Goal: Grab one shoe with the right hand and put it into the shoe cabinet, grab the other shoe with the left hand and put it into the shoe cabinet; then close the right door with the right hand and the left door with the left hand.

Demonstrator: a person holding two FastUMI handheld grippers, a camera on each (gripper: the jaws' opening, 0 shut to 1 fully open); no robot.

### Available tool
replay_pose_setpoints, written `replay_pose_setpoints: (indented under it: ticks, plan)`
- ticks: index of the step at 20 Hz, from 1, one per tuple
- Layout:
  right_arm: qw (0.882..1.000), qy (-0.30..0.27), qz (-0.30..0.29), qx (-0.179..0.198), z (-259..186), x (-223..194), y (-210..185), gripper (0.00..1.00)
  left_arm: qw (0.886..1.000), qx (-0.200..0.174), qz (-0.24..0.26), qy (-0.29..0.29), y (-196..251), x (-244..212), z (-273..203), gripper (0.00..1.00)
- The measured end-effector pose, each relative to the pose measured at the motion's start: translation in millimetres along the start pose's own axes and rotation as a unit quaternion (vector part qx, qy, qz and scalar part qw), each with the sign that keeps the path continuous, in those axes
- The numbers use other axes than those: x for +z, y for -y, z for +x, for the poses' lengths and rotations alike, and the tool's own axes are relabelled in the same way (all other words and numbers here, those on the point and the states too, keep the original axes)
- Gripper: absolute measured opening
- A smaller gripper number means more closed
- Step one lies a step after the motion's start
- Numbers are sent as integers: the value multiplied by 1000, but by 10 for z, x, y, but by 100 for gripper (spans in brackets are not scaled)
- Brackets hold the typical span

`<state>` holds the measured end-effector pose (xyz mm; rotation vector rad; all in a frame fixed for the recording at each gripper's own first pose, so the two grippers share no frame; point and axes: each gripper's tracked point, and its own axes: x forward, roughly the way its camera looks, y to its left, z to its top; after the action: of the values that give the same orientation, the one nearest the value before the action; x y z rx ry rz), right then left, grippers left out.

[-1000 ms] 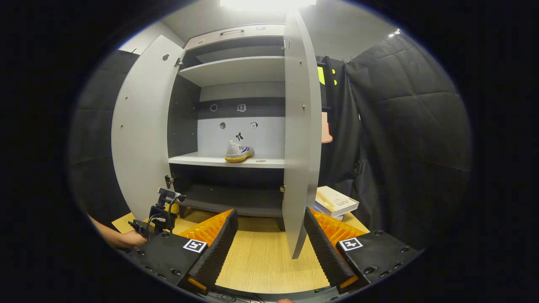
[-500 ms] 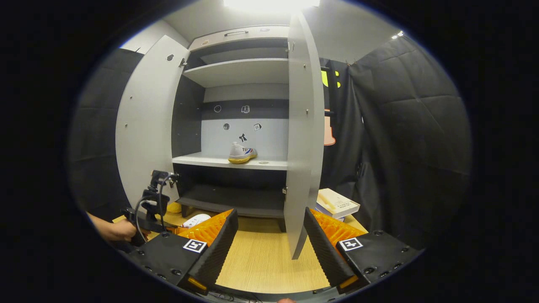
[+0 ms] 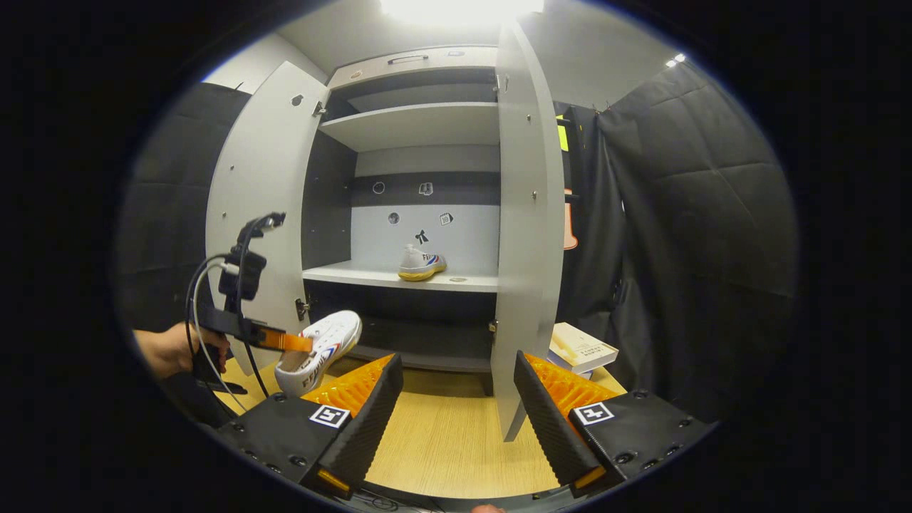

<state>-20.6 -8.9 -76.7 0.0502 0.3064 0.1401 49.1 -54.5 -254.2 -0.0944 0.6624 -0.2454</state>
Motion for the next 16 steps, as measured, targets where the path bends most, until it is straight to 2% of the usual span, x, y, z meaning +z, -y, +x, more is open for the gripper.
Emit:
replay_pose_setpoints:
  ticks: [7,16]
  plan:
    - [1000,5,8,1,-59,-11,11,98,998,0,5,56,-2,-29,-25,0]
    - [1000,-16,6,-5,-103,-238,93,98,994,6,16,106,5,29,-110,0]
